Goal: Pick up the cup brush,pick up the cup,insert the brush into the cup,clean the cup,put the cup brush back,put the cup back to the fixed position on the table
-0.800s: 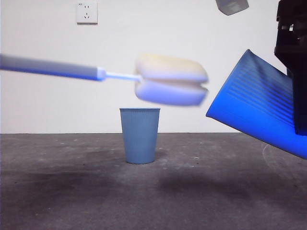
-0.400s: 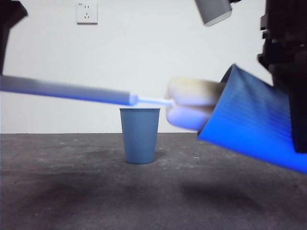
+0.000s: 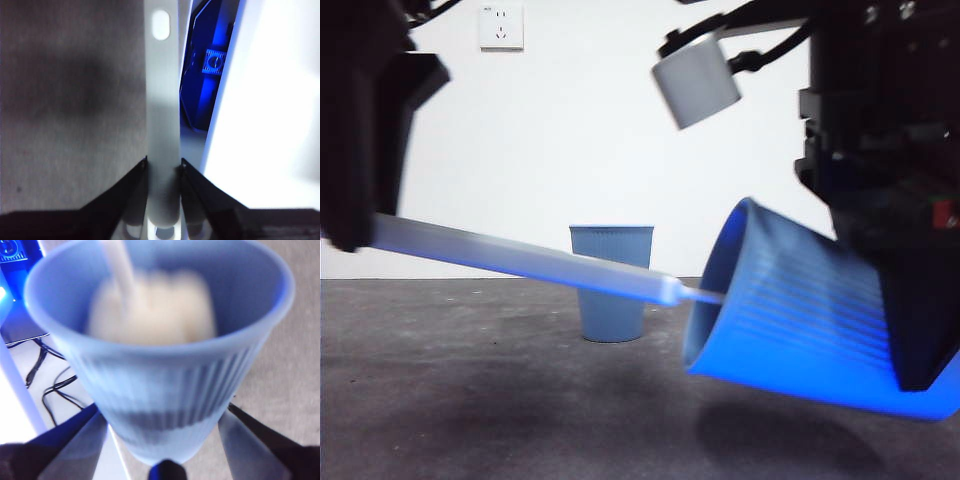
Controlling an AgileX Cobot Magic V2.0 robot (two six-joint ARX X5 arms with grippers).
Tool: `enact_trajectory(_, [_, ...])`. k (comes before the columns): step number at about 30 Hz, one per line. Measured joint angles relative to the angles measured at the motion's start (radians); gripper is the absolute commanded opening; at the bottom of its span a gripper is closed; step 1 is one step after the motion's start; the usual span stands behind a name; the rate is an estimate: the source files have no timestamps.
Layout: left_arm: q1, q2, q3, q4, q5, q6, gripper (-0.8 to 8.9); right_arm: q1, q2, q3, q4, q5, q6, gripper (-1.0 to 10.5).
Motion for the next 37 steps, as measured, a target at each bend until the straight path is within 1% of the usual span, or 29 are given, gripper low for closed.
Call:
enact_trajectory(6, [0.0, 0.002, 0.0, 0.023, 0.014, -0.002, -0.09, 0.022, 0.021, 0.005, 0.02, 0.006, -0.003, -0.1])
enact_trajectory(13, [0.0, 0.002, 0.0, 0.009, 0.016, -0.016, -0.09, 0.024, 0.021, 0.009, 0.014, 0.01, -0.003, -0.1])
enact_trajectory(20, [0.007, -0.001, 0.0, -0.039, -0.019, -0.02, -0.09, 0.026, 0.021, 0.016, -0.01, 0.029, 0.008, -0.1])
enact_trajectory(28, [0.079, -0.043, 0.0, -0.11, -0.018, -0.016, -0.09, 0.026, 0.017, 0.016, -0.027, 0.037, 0.011, -0.1])
enact_trajectory(37, [0.175, -0.159, 0.0, -0.182, -0.017, -0.003, -0.09, 0.025, 0.015, 0.016, -0.016, 0.04, 0.024, -0.1])
